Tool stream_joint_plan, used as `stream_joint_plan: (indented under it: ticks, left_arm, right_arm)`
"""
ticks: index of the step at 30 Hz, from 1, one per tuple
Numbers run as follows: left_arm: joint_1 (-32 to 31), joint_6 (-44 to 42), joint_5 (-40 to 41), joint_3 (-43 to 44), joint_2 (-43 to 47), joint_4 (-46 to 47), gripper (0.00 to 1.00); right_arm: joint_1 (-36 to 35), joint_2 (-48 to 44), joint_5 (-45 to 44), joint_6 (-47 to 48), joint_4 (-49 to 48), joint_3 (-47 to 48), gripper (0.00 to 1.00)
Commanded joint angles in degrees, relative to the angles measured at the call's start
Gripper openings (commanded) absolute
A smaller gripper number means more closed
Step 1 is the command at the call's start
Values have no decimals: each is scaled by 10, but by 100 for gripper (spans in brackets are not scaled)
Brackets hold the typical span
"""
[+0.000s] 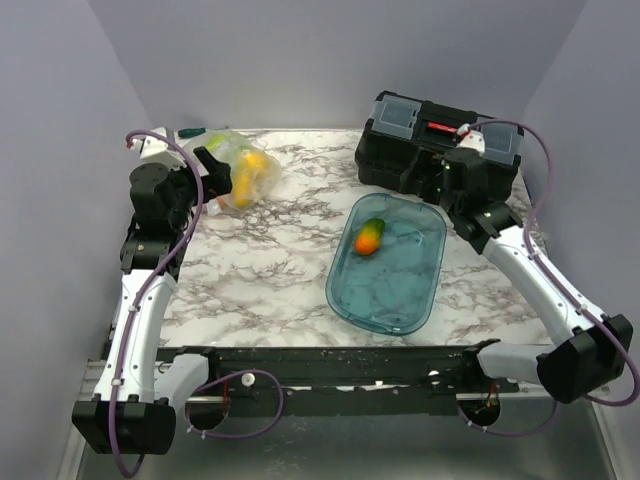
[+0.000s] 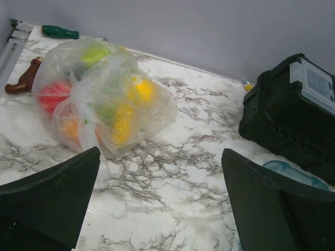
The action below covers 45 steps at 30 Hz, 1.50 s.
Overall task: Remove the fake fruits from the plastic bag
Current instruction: Move the plastic bag to the center of the board.
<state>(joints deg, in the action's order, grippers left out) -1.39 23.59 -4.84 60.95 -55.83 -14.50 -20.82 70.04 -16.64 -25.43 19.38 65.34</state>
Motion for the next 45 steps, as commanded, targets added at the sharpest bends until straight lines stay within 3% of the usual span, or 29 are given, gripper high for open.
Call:
stream_joint_plan:
  ticks: [1, 7, 11, 15, 17, 21, 27, 34, 42, 45]
  left_arm:
    - [-1, 45, 136, -12, 1, -21, 99]
    - [2, 57, 174, -70, 18, 22, 99]
    - [6, 70, 184, -46, -1, -12, 99]
    - [22, 87, 158, -25, -47, -40, 99]
    - [31, 96, 150, -1, -80, -68, 99]
    - [50, 114, 101, 22, -129, -87, 99]
    - [82, 101, -54, 33, -187, -67, 99]
    - [92, 113, -26, 73, -259, -117, 99]
    - [100, 114, -73, 90, -316, -125, 94]
    - [99, 115, -97, 98, -340, -131, 86]
  right_arm:
    - [-64, 66, -4, -39, 6, 46, 100]
    - [-161, 147, -26, -71, 11, 96, 100]
    - [-201, 194, -35, -96, 29, 130, 100]
    - [-241, 229, -134, -196, 84, 162, 100]
    - [-245, 237, -127, -204, 93, 168, 100]
    - [-248, 215, -108, -211, 69, 140, 100]
    - [-248, 130, -22, -152, -47, 46, 100]
    - [-248, 104, -8, -153, -76, 24, 100]
    - [-248, 110, -12, -170, -71, 17, 100]
    - [-249, 109, -13, -172, -71, 12, 100]
